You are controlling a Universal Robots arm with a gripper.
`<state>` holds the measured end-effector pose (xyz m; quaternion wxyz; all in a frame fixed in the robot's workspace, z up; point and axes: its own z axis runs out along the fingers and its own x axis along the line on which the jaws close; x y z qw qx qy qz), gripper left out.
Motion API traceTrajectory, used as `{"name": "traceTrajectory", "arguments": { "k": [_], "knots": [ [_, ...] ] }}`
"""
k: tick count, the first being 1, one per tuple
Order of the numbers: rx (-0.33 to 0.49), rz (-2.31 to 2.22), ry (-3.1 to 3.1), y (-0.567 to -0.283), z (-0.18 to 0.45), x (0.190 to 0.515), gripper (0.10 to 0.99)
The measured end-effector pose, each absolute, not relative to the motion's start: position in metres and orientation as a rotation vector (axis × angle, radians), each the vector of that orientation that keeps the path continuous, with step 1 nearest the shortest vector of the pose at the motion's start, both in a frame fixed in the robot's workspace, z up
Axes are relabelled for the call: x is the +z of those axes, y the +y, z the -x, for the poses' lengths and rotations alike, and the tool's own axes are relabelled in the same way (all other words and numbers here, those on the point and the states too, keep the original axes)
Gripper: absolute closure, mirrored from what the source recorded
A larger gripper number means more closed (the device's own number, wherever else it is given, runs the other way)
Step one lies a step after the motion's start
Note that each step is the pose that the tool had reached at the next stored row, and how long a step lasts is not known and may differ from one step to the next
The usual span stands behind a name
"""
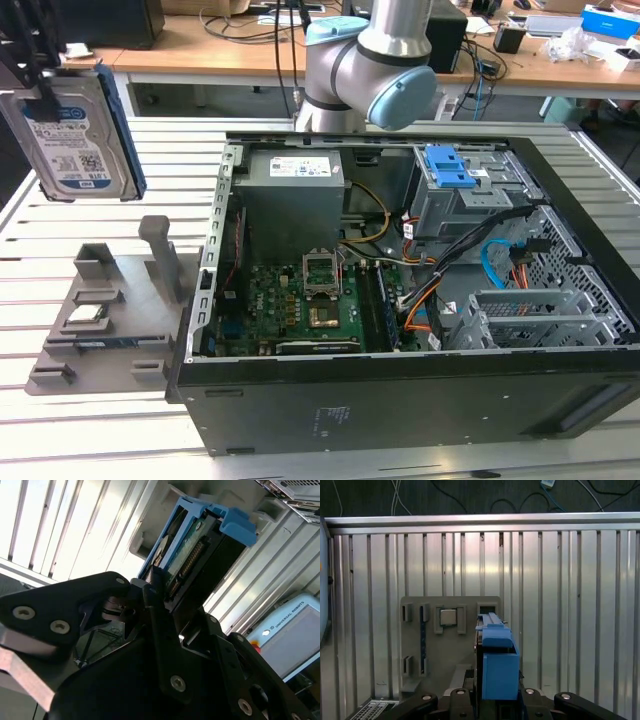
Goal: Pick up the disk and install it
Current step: 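Pick up the disk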
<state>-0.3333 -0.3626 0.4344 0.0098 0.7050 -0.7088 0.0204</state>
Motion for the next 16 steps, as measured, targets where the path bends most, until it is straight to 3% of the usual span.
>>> {"name": "traceTrajectory", "arguments": {
  "k": [16],
  "knots": [
    [0.064, -2.201, -2.213, -0.363, 0.333, 0.466, 0.725]
  ]
}}
